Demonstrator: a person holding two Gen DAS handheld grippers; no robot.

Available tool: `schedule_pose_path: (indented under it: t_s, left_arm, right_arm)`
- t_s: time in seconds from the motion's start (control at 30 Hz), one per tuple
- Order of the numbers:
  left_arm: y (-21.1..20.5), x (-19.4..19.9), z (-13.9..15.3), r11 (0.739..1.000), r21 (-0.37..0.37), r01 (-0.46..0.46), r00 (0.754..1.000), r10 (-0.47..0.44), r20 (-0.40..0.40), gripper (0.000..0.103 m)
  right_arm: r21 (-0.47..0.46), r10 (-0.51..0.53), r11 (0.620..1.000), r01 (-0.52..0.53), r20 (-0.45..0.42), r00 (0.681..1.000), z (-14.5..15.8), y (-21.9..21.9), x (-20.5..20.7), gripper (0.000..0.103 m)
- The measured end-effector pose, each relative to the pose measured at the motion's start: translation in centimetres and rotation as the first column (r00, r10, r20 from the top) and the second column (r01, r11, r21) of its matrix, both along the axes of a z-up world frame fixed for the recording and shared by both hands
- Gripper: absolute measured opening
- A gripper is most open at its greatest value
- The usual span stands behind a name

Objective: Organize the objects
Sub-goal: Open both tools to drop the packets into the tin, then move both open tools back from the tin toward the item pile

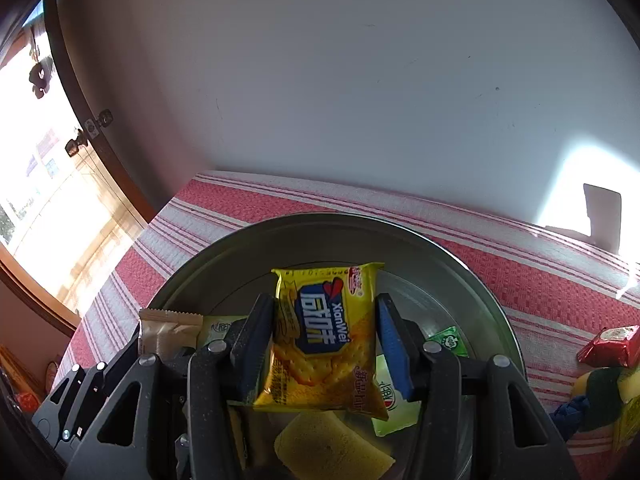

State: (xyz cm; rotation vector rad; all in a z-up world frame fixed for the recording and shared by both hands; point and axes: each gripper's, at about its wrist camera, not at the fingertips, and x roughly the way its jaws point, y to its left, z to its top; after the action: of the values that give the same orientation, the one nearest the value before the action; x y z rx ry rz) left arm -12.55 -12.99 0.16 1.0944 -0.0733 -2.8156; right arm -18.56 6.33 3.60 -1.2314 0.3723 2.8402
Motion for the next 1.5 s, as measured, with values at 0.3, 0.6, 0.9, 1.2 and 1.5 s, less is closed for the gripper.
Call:
schedule_pose_path:
  t_s: [0.3, 0.6, 0.9, 1.2, 1.5]
  left_arm:
    - [0.4, 1.4, 1.8, 0.999, 0.042, 0.028, 0.994, -0.023, -0.105, 0.098]
    - [1.5, 2.8, 2.2, 0.998, 0.055, 0.04, 0.98, -0.029, -0.196, 0.098]
    - [3.8, 4.6, 2.3, 0.999, 0.001, 0.045, 0.956, -0.042, -0.29, 0.098]
    - [5.5, 6.6, 2.3, 0.996, 0.013, 0.085, 0.926, -0.075, -0.369, 0.098]
    - [6.5, 7.8, 1.4, 0.996, 0.043, 0.074, 0.92, -0.052, -0.39, 0.098]
  right_arm:
    - [0.021, -0.114, 0.992, 0.124, -0.268, 0.957, 3.2, 0.8, 5.9, 0.062]
    - [0.151, -0.293, 0.905, 0.397, -0.457, 0.84, 1.9, 2.5, 13.4, 0.073]
    - [0.136, -0.39, 0.846, 0.515, -0.499, 0.774, 0.2, 5.9, 16.7, 0.078]
    - [0.228, -0.356, 0.808, 0.543, -0.544, 0.759, 0.1, 5.5, 17.5, 0.082]
    - [0.237, -0.337, 0.825, 0.513, -0.521, 0.784, -0.5, 6.7, 18.5, 0.082]
